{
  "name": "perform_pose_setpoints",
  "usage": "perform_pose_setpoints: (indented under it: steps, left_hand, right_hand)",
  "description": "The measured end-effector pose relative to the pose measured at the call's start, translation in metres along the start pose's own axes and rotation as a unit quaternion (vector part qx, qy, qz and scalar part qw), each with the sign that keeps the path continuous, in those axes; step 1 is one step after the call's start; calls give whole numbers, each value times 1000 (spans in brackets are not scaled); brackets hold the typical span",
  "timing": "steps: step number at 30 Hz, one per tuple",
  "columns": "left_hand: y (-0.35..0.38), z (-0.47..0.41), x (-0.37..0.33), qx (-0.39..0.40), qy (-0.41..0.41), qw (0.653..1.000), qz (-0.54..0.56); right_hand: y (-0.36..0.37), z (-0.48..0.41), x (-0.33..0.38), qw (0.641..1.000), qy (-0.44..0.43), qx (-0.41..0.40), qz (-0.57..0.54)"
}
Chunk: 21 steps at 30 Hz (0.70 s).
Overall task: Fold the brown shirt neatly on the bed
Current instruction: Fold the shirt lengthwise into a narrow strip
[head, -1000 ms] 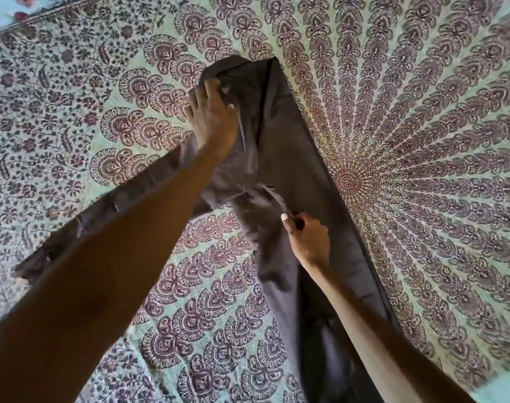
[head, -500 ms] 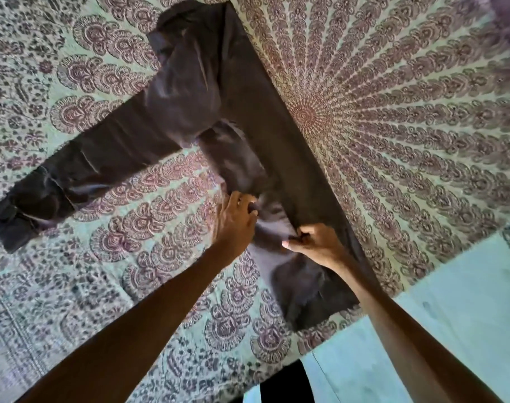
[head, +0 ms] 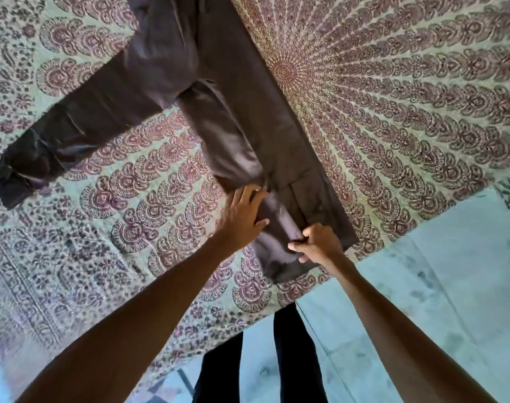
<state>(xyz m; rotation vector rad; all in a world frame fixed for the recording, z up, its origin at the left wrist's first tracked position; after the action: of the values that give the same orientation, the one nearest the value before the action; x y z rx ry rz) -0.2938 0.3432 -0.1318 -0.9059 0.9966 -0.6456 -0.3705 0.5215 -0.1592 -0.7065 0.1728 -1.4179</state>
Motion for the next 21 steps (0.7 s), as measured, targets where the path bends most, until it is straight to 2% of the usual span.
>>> perform_pose_setpoints:
  steps: [3, 6, 9, 14, 17, 21]
  left_hand:
    - [13, 26, -7, 21, 16, 999, -19]
    - [32, 59, -15, 46, 18, 998, -33]
    - [47, 82, -28, 51, -28, 997, -47]
    - [53, 94, -43, 29, -137, 990, -17]
    - [57, 94, -50, 33, -161, 986, 20]
    - [63, 99, -54, 46, -149, 987, 46]
  right_hand:
    - [2, 3, 3, 999, -3, -10, 30]
    - [9, 4, 4, 999, 23, 45, -19]
    - [8, 4, 2, 996, 47, 64, -50]
    - [5, 4, 1, 996, 31, 54, -60]
    - [3, 5, 4, 997, 24, 50, -54]
    - [1, 9, 4, 999, 31, 36, -10]
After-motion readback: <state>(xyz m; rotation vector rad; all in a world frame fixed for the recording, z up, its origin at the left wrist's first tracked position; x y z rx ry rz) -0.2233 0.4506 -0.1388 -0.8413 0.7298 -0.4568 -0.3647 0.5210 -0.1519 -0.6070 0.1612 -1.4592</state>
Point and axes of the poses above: each hand's wrist, its own z-axis away from the middle knuckle, its own y-axis out of the palm, x = y × z, the point moved 7 cm from there along -z, towards the middle knuckle, and after that the axes turned 3 degrees about -x, right-handed, at the moved point
